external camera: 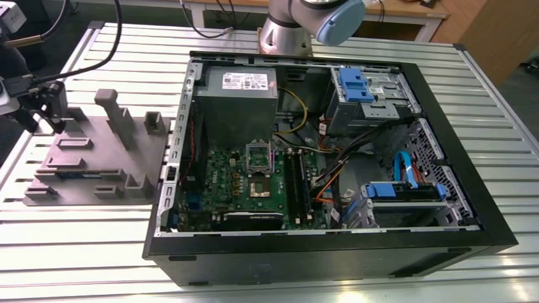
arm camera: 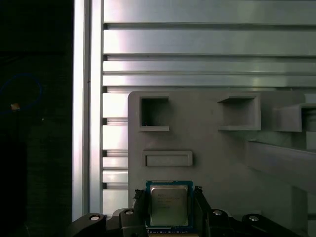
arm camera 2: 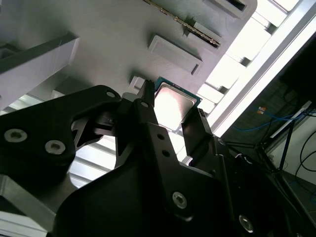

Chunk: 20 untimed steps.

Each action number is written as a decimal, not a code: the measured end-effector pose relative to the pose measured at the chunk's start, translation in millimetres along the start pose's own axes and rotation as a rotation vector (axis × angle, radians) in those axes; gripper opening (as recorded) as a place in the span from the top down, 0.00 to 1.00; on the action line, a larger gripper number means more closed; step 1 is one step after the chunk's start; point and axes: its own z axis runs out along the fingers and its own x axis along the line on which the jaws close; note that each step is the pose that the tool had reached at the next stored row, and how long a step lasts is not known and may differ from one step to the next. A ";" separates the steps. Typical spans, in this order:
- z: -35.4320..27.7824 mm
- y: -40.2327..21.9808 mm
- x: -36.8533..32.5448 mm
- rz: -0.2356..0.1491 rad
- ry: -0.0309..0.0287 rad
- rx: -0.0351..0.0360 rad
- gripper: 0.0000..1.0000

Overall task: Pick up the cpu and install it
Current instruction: 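Pick up the cpu and move it towards the insertion slot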

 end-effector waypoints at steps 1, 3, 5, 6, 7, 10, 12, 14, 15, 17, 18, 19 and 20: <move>-0.2 0.0 0.0 0.000 0.0000 0.0000 0.53; -0.7 0.0 0.0 0.000 0.0001 0.0000 0.53; -1.1 0.0 0.0 0.000 0.0000 0.0000 0.53; -1.3 0.0 0.0 0.000 0.0001 0.0000 0.53; -1.4 0.0 0.0 0.000 0.0000 0.0000 0.53; -2.1 0.1 0.0 0.000 0.0001 0.0000 0.53; -2.5 0.1 0.0 0.000 0.0000 0.0000 0.53; -2.9 0.1 0.0 0.000 0.0000 0.0000 0.53; -3.1 0.1 0.0 0.000 0.0000 0.0000 0.53; -3.6 0.1 0.0 0.000 0.0000 0.0000 0.53; -3.8 0.1 0.0 0.000 0.0001 0.0000 0.53; -4.0 0.1 0.0 0.000 0.0001 0.0000 0.53; -4.2 0.1 0.0 0.000 0.0001 0.0000 0.53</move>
